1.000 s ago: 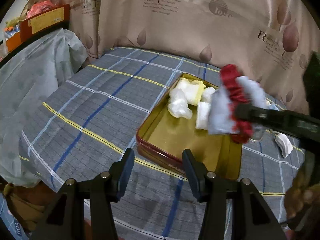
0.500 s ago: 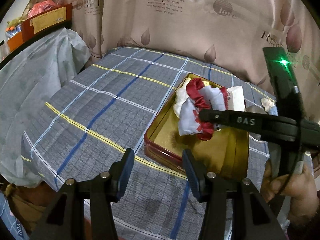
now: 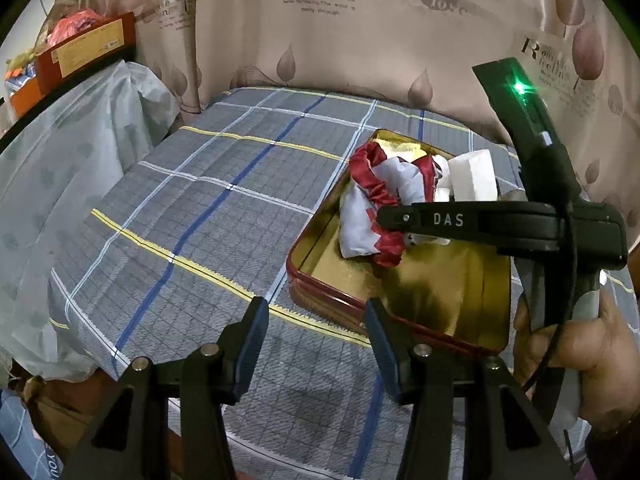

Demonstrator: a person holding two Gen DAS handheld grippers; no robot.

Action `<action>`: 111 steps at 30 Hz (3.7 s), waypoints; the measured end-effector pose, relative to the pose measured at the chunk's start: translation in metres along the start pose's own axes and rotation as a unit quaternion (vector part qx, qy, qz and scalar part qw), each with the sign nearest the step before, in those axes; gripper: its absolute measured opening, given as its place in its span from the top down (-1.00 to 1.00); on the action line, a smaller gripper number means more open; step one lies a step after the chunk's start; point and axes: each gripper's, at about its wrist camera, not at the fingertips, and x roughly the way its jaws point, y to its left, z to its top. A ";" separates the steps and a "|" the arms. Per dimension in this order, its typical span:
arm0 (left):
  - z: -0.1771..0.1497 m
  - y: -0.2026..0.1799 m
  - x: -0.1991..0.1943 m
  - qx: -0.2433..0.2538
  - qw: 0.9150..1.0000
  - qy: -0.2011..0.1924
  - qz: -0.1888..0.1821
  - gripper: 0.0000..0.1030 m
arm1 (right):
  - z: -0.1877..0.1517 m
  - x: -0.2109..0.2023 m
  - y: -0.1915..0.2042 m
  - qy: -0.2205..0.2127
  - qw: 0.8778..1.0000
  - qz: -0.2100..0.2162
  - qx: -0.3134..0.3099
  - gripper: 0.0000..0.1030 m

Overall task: Organize soft objects
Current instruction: 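Carry the red-trimmed satin cloth into the tray and release it with the right gripper, then grasp the cream satin cloth beside the socks with the left gripper, then carry the cream satin cloth over the tray with the left gripper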

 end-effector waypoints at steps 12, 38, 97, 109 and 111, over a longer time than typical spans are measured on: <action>0.000 0.000 0.004 0.000 1.000 0.007 0.004 0.01 | 0.002 -0.013 0.000 -0.024 1.000 -0.006 -0.005 -0.12; -0.014 -0.040 -0.003 0.079 0.996 -0.010 0.040 0.01 | -0.140 -0.192 -0.140 -0.201 0.958 -0.167 0.121 -0.40; 0.241 -0.387 0.238 0.178 0.946 0.175 -0.205 0.91 | -0.231 -0.251 -0.282 -0.222 0.920 -0.253 0.199 -0.81; 0.224 -0.265 0.170 0.127 0.980 0.115 -0.103 0.91 | -0.229 -0.248 -0.285 -0.214 0.920 -0.258 0.202 -0.82; 0.216 -0.253 0.159 0.123 0.982 0.107 -0.098 0.91 | -0.229 -0.247 -0.286 -0.211 0.921 -0.259 0.202 -0.82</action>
